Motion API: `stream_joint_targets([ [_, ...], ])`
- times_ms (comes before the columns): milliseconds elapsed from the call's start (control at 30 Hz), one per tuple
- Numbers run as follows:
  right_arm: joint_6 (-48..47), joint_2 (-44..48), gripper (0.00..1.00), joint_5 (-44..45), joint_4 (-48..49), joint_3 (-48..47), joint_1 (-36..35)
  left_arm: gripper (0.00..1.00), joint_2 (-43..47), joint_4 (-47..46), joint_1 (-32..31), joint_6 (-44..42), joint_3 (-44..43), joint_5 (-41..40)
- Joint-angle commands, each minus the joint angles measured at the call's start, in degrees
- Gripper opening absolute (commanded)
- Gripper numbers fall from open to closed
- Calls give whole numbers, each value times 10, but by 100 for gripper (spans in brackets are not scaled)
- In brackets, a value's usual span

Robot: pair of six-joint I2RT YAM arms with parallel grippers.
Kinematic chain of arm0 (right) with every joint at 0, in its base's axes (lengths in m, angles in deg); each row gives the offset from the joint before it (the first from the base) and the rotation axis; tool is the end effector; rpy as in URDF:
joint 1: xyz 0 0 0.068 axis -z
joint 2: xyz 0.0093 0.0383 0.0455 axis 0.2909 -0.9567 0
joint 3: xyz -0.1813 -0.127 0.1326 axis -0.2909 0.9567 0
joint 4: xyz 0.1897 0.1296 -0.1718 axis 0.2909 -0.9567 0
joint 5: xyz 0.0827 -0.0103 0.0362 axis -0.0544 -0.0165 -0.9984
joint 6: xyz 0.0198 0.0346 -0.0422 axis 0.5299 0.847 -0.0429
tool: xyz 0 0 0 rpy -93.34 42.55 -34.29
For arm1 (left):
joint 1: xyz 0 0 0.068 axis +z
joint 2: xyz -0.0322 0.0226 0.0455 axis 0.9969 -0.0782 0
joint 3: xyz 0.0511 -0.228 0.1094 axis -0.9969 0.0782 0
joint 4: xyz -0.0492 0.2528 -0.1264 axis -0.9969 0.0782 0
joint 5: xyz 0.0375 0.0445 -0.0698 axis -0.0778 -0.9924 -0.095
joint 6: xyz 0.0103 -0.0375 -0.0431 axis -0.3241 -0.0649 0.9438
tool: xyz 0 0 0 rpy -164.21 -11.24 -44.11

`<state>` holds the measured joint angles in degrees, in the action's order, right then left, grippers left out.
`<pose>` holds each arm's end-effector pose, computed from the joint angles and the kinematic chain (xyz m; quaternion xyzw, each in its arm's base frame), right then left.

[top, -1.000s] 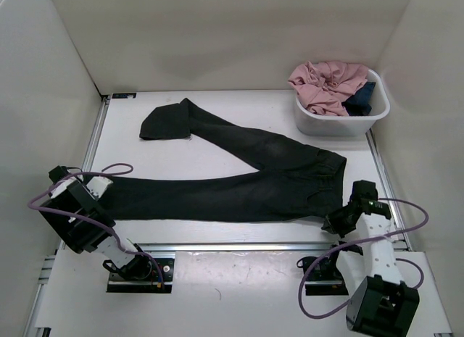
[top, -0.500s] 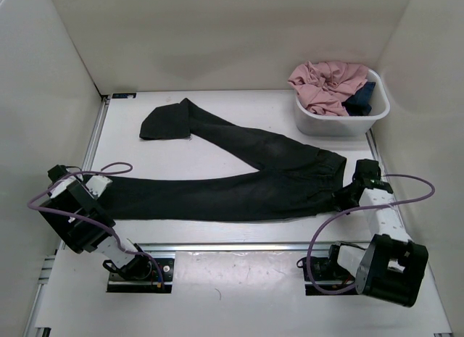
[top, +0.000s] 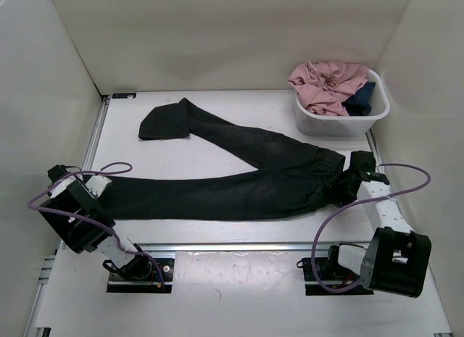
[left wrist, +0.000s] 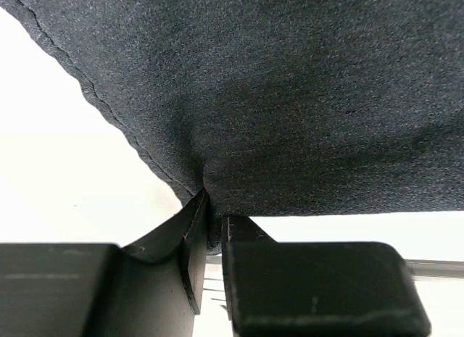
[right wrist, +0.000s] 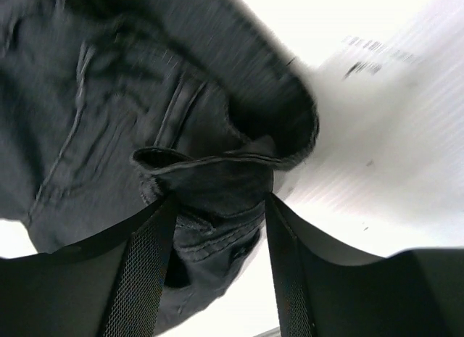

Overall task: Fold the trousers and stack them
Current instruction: Flatten the trousers out

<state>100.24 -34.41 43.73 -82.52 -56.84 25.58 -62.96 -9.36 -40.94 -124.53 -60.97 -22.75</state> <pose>0.2383 -0.0382 0.1634 0.4865 0.8424 0.0611 0.2234 0.2010 0.2023 0.1146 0.2289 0.9663 0.1140 0.0279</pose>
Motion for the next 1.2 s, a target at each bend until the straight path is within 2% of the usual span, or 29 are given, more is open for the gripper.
stream_joint_targets([
  [0,27,13,57,-10,-9,-2,-22,24,6,0,5,6,-5,-6],
  [67,33,2,57,-15,0,10,-22,24,6,0,5,6,-5,-6],
  [100,38,2,53,-20,0,15,-22,24,6,0,5,6,-5,-6],
  [167,45,11,35,-13,-22,10,-27,24,6,0,5,6,-5,-6],
  [200,50,30,20,1,-37,2,-43,24,6,0,5,6,-5,-6],
  [267,50,54,12,46,-92,-23,-49,24,6,0,5,6,-5,-6],
  [400,50,133,22,103,-175,-43,-49,24,6,0,5,6,-11,-6],
  [500,36,184,31,77,-139,-12,-49,24,0,0,5,6,-11,-6],
  [600,44,174,33,56,-113,-3,-49,24,0,0,5,6,-11,-6],
  [700,49,139,45,49,-113,-9,-54,24,0,5,5,6,-16,-6],
  [733,49,134,54,55,-113,-9,-54,24,0,5,5,6,-16,-6],
  [800,49,119,56,55,-108,-9,-54,24,-5,5,5,6,-16,-6],
  [933,60,106,58,68,-156,-22,-54,24,-5,5,5,6,-16,-6],
  [1067,65,172,67,82,-211,-22,-54,24,-5,5,5,6,-4,-6],
  [1167,87,193,72,87,-211,10,-54,24,-11,5,5,6,-4,-6],
])
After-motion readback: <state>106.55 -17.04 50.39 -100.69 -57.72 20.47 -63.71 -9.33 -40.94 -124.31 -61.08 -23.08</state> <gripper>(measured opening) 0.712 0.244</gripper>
